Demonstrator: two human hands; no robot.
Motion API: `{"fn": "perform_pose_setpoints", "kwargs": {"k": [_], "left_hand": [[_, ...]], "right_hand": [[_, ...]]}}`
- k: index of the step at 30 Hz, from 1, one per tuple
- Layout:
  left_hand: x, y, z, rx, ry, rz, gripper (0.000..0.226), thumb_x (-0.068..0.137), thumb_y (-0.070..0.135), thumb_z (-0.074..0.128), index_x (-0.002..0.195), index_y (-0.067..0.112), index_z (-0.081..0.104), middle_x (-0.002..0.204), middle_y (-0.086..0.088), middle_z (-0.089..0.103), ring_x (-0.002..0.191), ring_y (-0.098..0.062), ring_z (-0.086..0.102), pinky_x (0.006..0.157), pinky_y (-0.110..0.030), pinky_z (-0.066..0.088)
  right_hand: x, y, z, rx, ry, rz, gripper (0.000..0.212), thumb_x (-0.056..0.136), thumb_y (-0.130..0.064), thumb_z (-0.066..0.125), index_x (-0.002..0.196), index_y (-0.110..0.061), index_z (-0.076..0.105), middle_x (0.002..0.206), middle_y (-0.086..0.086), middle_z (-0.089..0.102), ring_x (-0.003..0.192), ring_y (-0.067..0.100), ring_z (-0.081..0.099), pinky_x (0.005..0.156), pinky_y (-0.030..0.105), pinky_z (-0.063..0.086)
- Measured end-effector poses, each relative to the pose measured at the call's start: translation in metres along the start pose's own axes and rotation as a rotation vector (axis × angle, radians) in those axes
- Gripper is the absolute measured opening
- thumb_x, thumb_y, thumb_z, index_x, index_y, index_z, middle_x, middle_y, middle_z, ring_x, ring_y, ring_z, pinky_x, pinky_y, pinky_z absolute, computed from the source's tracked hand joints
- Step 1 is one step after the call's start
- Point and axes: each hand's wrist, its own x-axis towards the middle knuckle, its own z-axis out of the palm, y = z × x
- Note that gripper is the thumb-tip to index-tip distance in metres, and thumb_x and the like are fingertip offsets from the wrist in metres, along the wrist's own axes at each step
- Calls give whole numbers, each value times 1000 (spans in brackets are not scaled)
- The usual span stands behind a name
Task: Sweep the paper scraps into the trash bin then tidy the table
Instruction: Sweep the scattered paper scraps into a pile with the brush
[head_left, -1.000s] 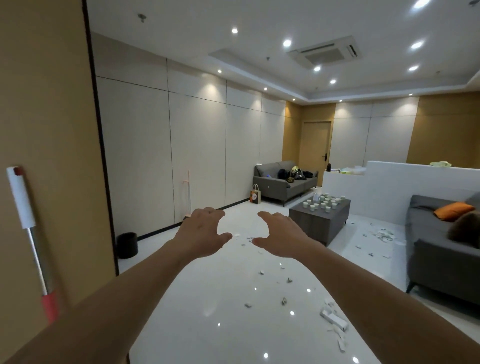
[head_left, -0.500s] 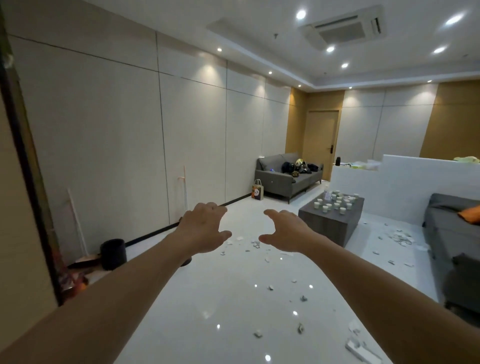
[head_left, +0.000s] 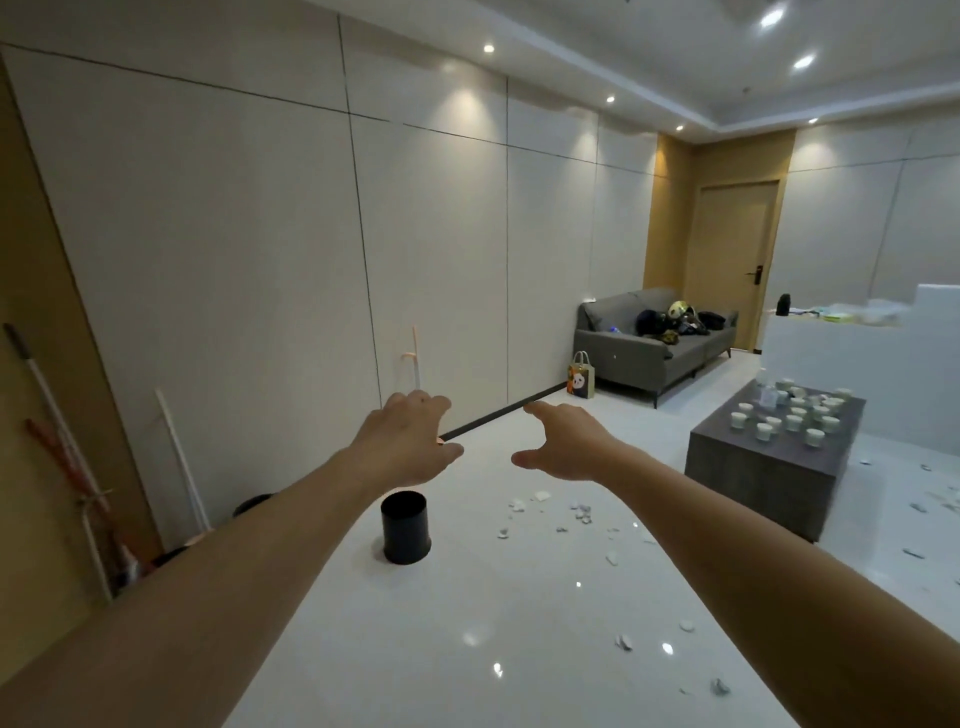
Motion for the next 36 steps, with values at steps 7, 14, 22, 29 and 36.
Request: {"fn": "perform_pose_setpoints", "kwargs": {"k": [7, 14, 22, 29, 36], "left_hand": [[148, -69, 54, -18, -17, -59, 66, 84, 53, 58, 141, 26, 40, 140, 0, 46, 126, -25, 41, 99, -42, 43], [296, -165, 159, -65, -102, -122, 62, 82, 55, 60, 136, 28, 44, 138, 2, 47, 125, -23, 42, 95, -39, 42], [501, -253, 229, -172, -96, -133, 67, 81, 55, 58, 139, 25, 45, 137, -4, 50, 127, -26, 43, 98, -38, 42], [618, -300, 308, -156, -217, -105, 51, 84, 54, 57, 126, 27, 51, 127, 0, 54, 120, -22, 45, 88, -37, 45], [771, -349, 380, -86, -239, -150, 64, 81, 51, 61, 137, 26, 46, 138, -2, 50, 128, -25, 43, 100, -39, 43]], "right_hand": [[174, 6, 35, 1, -42, -68, 83, 85, -48, 73, 153, -22, 33, 150, 8, 47, 136, 29, 43, 105, 37, 39], [349, 30, 86, 24, -67, -50, 84, 86, -46, 74, 154, -21, 32, 152, 7, 45, 138, 28, 41, 107, 38, 38], [559, 52, 140, 31, -128, 54, 83, 86, -46, 73, 154, -21, 33, 151, 7, 47, 135, 27, 44, 106, 38, 41], [698, 82, 201, 58, -219, 81, 81, 86, -45, 71, 153, -20, 33, 150, 7, 47, 135, 26, 44, 103, 36, 41], [879, 128, 257, 97, -235, 27, 82, 85, -45, 73, 152, -18, 35, 149, 7, 48, 133, 26, 46, 100, 34, 42]]}}
